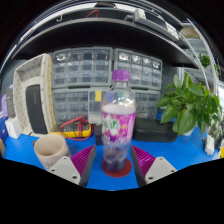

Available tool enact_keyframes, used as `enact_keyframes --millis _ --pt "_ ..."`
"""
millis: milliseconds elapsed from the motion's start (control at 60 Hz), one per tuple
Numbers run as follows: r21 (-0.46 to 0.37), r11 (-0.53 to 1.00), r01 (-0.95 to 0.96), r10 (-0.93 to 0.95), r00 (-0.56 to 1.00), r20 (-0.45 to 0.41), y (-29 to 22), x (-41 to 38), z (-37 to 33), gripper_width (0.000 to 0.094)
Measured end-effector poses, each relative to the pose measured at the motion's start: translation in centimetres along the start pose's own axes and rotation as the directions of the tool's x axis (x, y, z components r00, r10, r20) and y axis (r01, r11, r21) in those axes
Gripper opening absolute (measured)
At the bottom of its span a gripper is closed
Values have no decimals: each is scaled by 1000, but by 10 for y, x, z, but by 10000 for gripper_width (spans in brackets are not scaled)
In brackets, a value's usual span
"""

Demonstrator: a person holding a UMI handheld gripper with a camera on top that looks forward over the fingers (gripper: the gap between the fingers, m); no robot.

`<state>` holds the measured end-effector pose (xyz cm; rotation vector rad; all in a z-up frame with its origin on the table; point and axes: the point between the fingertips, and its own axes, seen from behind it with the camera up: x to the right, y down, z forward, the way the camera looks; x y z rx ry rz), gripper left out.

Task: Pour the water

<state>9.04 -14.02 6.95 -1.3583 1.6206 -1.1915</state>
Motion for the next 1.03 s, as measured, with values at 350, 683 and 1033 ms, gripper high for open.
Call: enact_keyframes --millis 350,683,1033 --pt "-123 992 -17 20 999 29 4 -51 -172 688" --pt "-91 996 14 2 985 170 -69 -140 -276 688" --pt "-41 999 33 -25 982 190 -121 -166 -324 689"
